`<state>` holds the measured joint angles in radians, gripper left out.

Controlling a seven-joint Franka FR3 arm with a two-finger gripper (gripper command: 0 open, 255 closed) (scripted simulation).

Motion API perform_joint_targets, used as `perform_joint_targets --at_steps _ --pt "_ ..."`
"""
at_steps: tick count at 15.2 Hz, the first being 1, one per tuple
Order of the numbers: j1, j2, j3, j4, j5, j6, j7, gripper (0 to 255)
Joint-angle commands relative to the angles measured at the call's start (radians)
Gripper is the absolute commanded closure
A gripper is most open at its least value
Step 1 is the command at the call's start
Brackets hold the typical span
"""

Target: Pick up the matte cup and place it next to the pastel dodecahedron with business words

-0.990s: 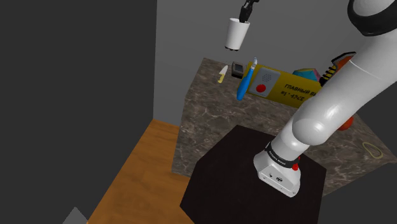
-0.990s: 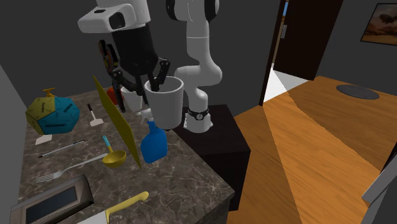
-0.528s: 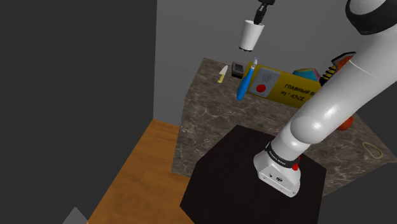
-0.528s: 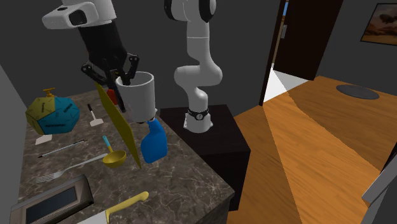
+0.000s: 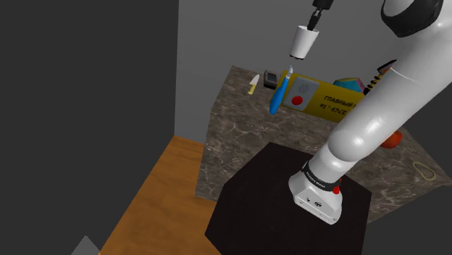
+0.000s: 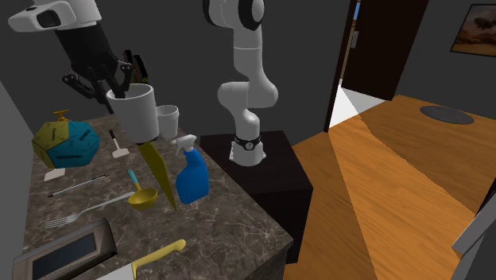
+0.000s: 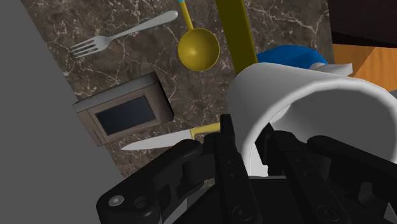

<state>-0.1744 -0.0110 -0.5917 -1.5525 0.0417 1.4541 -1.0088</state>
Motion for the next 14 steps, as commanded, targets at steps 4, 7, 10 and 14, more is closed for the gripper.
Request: perform_joint_targets --at_steps 4,7,10,14 --pt "-0.079 0.090 -0.072 0.090 0.041 -0.024 -0.148 255" --pt "-0.143 0.166 -0.110 0.167 0.083 -0.048 -0.242 255" --pt "-0.225 0.255 -0.139 0.265 0.137 -0.081 -0.335 255" --pt "-0.368 0.396 -0.156 0.438 0.225 -0.145 -0.447 255"
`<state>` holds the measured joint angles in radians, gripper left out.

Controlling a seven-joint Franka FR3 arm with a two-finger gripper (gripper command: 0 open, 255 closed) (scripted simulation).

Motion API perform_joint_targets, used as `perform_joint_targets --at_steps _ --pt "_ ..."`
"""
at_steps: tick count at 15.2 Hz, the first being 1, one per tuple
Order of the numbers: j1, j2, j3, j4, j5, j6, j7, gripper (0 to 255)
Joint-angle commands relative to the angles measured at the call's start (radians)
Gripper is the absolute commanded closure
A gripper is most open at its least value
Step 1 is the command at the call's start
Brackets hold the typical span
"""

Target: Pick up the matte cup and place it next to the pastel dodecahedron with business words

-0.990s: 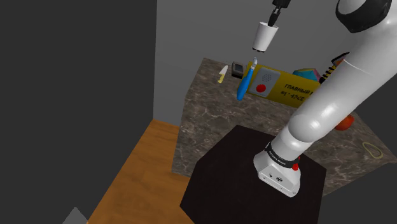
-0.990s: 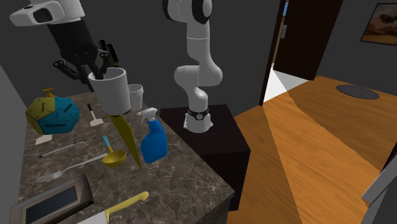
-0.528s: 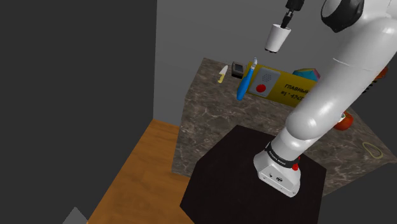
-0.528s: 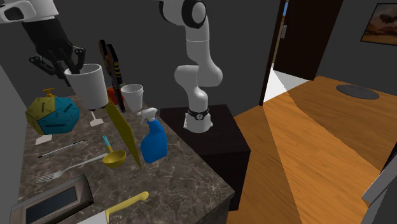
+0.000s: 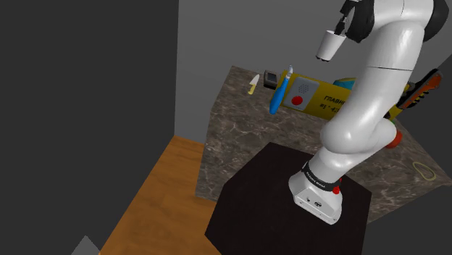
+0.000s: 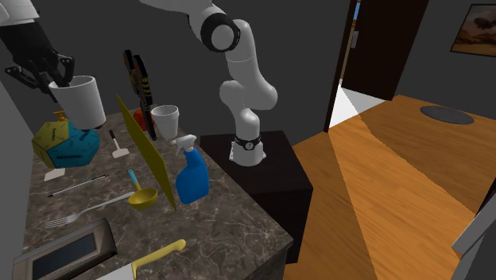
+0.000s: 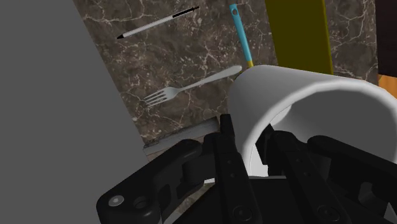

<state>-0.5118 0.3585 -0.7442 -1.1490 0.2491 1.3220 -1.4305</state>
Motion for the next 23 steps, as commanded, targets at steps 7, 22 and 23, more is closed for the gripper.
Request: perform_joint_targets --at_steps 7,22,23 --pt "-0.104 0.093 -0.003 0.067 0.054 0.008 -0.084 255" --pt "-0.011 0.024 -0.010 -0.244 0.010 0.252 -0.085 255" --pt "-0.008 0.022 -0.010 -0.260 0.009 0.266 -0.085 255"
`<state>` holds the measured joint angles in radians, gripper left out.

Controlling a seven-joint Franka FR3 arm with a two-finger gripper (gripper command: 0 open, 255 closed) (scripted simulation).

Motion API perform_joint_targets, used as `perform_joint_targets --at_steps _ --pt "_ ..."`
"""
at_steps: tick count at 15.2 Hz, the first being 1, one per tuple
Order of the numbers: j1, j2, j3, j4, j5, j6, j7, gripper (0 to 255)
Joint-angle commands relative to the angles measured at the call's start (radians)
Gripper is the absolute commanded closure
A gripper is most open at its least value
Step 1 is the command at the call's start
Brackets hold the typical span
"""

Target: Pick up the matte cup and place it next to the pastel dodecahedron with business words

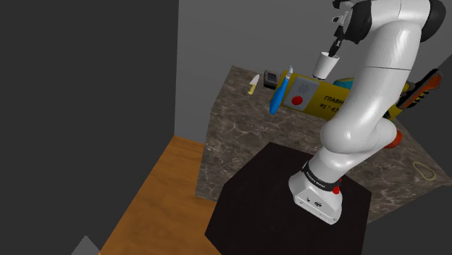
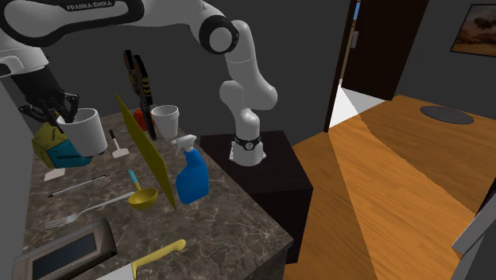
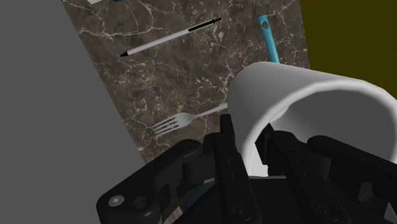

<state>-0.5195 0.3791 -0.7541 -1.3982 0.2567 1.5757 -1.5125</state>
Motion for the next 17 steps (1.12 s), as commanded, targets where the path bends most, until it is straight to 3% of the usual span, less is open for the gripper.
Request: perform_joint_targets --at_steps 1,17 --pt "0.002 0.001 0.001 -0.026 0.001 0.026 -0.004 255" --pt "0.024 0.021 0.014 -0.219 0.022 0.231 -0.024 255"
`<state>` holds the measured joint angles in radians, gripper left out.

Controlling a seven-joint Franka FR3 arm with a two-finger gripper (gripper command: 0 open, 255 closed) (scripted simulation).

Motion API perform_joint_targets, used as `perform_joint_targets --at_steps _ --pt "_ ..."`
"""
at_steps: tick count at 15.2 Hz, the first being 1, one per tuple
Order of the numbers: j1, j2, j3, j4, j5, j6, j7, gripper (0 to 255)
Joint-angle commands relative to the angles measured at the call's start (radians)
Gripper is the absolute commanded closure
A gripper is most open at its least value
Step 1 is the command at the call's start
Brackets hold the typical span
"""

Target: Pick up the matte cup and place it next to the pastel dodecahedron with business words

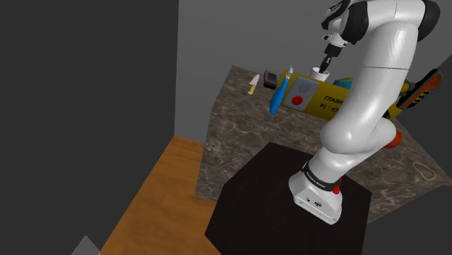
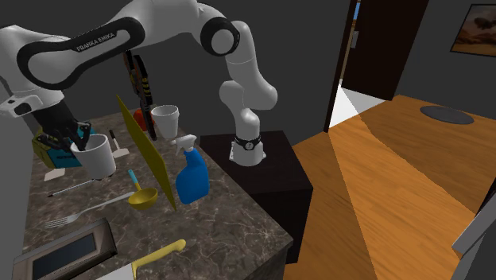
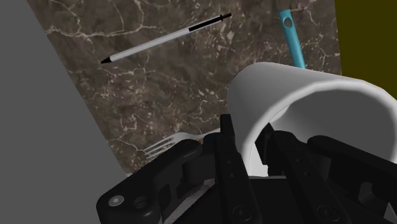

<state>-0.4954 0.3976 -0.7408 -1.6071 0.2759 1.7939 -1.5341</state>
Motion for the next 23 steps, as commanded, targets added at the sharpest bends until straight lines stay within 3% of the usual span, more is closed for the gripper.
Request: perform_joint_targets --at_steps 1,11,19,20,23 --pt "0.000 0.006 0.002 -0.020 0.005 0.025 -0.005 255" --pt "-0.007 0.053 0.023 -0.101 0.044 0.142 -0.030 255" --pt "-0.007 0.053 0.023 -0.101 0.044 0.142 -0.030 255" --pt "-0.007 0.053 0.023 -0.102 0.044 0.142 -0.030 0" --pt "-0.007 0.053 0.023 -0.102 0.044 0.142 -0.030 0"
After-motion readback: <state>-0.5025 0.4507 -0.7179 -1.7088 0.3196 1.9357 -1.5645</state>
